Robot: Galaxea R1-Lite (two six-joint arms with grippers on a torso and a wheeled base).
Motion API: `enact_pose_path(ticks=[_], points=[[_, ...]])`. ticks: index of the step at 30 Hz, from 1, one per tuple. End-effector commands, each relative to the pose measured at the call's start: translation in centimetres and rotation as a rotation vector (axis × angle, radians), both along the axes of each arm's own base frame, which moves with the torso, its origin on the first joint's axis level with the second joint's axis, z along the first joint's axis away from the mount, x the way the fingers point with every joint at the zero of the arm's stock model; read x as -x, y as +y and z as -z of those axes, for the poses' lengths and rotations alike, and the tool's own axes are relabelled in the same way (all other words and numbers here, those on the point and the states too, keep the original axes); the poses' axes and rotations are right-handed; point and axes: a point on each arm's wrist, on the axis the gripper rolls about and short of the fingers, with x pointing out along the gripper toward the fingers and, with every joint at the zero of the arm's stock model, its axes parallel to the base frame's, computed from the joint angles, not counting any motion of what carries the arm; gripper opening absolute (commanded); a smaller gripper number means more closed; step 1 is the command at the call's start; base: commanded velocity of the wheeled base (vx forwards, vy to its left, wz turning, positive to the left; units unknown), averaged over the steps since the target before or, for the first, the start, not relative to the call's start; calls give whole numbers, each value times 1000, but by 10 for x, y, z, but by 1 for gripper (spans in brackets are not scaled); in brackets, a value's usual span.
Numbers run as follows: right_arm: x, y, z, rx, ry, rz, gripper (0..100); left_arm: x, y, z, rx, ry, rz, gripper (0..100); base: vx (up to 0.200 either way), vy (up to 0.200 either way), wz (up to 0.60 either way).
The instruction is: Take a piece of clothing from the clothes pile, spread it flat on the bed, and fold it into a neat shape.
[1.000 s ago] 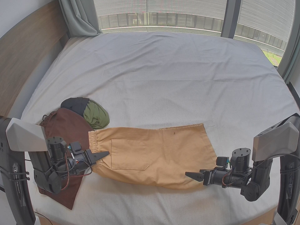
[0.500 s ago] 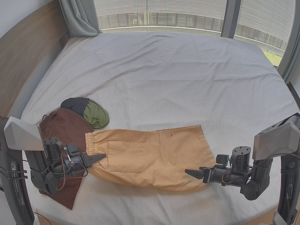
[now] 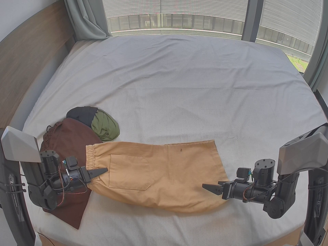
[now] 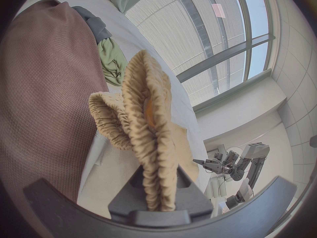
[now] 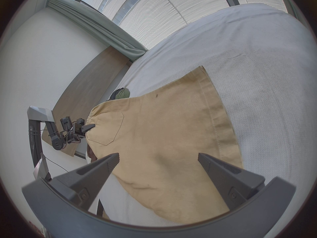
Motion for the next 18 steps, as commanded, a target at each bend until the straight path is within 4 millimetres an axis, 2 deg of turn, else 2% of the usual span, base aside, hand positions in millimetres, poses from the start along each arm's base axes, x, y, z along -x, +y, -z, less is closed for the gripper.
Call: enact_pose_path(ticks=[1,10,15,18], points=[[0,0,-1,-1,-1,-1,100,1,8,-2,11,-8,0,0,0,0,0],[0,1,-2,-3,-6,-3,100,1,10,-7,14,-21,2,0,0,0,0],[1,3,-4,-6,-13,-11,100,4,3,-16,16,-39,21,0,0,0,0],[1,3,-8,-11,-26,-11,100,5,-8,-24,14,-60,47,0,0,0,0]])
